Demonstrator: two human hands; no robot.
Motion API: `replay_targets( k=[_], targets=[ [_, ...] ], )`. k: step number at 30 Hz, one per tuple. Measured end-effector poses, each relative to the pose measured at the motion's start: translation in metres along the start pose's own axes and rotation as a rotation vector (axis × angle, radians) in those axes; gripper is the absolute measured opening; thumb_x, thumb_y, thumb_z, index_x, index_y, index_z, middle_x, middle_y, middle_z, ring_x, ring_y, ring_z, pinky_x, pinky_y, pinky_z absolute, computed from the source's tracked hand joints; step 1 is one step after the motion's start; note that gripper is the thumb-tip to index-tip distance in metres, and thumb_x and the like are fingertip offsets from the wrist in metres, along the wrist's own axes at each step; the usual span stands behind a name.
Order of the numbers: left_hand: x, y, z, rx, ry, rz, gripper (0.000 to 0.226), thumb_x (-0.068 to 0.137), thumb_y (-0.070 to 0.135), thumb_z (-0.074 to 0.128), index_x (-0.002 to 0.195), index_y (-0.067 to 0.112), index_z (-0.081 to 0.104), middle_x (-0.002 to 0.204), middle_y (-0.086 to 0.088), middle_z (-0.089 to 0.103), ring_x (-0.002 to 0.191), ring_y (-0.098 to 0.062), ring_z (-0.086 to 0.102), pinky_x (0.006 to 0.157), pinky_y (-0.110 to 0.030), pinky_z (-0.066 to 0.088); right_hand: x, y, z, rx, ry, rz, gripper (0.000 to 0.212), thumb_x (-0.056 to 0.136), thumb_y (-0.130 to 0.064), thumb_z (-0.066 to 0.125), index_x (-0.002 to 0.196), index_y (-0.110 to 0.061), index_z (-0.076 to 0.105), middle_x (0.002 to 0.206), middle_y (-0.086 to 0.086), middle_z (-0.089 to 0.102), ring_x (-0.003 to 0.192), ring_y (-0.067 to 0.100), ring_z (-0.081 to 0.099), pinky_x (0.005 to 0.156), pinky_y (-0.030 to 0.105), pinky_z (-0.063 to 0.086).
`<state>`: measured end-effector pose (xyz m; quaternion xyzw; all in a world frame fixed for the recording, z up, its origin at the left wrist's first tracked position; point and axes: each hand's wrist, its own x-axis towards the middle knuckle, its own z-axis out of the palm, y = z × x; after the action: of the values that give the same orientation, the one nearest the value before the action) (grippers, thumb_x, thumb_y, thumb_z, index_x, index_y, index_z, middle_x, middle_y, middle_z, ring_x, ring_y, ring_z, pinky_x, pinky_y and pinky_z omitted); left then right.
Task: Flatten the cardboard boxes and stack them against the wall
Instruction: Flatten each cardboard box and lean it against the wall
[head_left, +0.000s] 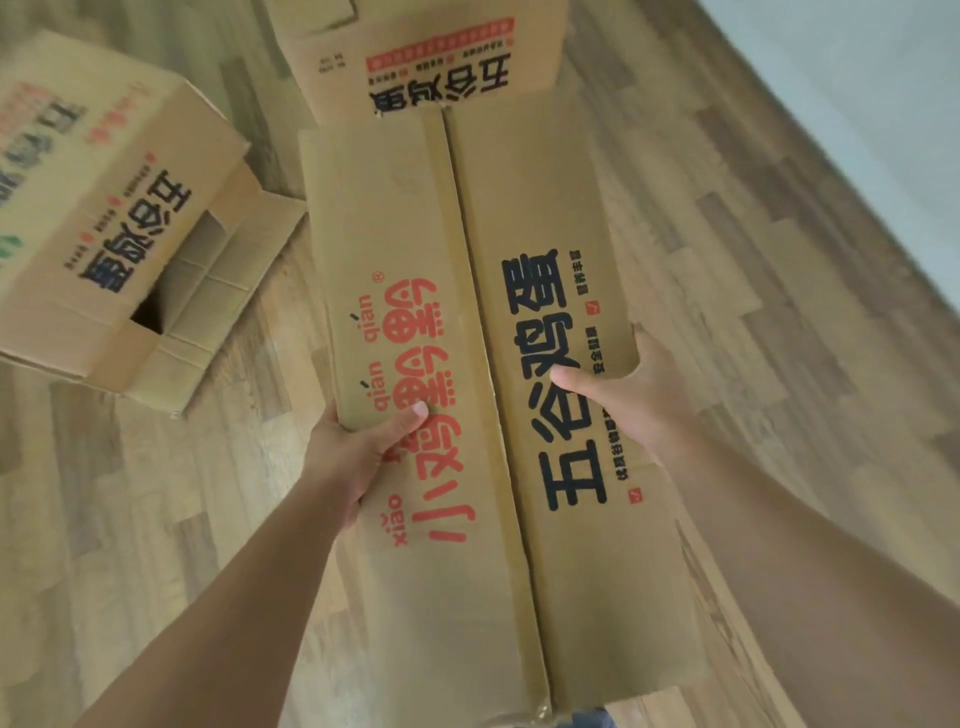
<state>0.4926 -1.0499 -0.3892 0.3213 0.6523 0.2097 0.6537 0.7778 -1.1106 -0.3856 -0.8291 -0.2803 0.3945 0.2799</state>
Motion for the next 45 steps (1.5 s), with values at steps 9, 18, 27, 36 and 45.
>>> replay_targets(
  k=[9, 18, 27, 36, 45],
  targets=[
    [-0.104, 0.071, 0.079, 0.304, -0.177, 0.265, 0.075, 0.055, 0.053, 0.097, 0.120, 0.034, 0.067, 0.101, 0.006, 0.081, 0.089, -0.019, 0.079, 0.079, -0.046, 0.064, -0.121, 0.004, -0.137, 0.198, 0.305, 0.034, 0.063, 0.065, -0.056, 0.094, 0.113, -0.043, 0.056, 0.098, -0.023, 0.069, 0.092, -0.001, 0.064, 0.074, 0.032, 0.053],
    [-0.252, 0.068, 0.212, 0.465, -0.577, 0.335, 0.076, 0.056, 0.034, 0.093, 0.125, 0.024, 0.061, 0.104, -0.002, 0.079, 0.087, -0.013, 0.078, 0.063, -0.027, 0.060, -0.281, 0.096, -0.269, 0.379, 0.661, 0.184, 0.083, 0.059, -0.056, 0.097, 0.131, -0.036, 0.059, 0.107, -0.018, 0.071, 0.101, 0.013, 0.070, 0.078, 0.038, 0.062],
    [-0.456, -0.067, 0.373, 0.672, -0.809, 0.412, 0.080, 0.056, 0.033, 0.093, 0.129, 0.019, 0.062, 0.104, 0.002, 0.077, 0.094, -0.013, 0.071, 0.070, -0.028, 0.052, -0.490, 0.292, -0.386, 0.578, 0.943, 0.321, 0.083, 0.050, -0.063, 0.096, 0.119, -0.037, 0.058, 0.105, -0.013, 0.075, 0.098, 0.016, 0.075, 0.082, 0.049, 0.066],
    [-0.643, -0.260, 0.500, 0.855, -0.952, 0.338, 0.098, 0.062, 0.036, 0.088, 0.148, 0.014, 0.046, 0.095, 0.009, 0.062, 0.083, -0.009, 0.054, 0.091, -0.039, 0.044, -0.681, 0.492, -0.467, 0.693, 1.118, 0.452, 0.107, 0.050, -0.065, 0.096, 0.142, -0.034, 0.051, 0.112, -0.015, 0.073, 0.103, 0.010, 0.074, 0.085, 0.045, 0.066],
    [-0.706, -0.392, 0.609, 0.971, -1.058, 0.277, 0.085, 0.050, 0.050, 0.089, 0.125, 0.028, 0.055, 0.107, 0.005, 0.072, 0.095, -0.016, 0.063, 0.095, -0.046, 0.048, -0.739, 0.643, -0.527, 0.666, 1.172, 0.625, 0.113, 0.036, -0.081, 0.088, 0.132, -0.031, 0.055, 0.114, -0.009, 0.073, 0.105, 0.020, 0.074, 0.084, 0.050, 0.066]
  ],
)
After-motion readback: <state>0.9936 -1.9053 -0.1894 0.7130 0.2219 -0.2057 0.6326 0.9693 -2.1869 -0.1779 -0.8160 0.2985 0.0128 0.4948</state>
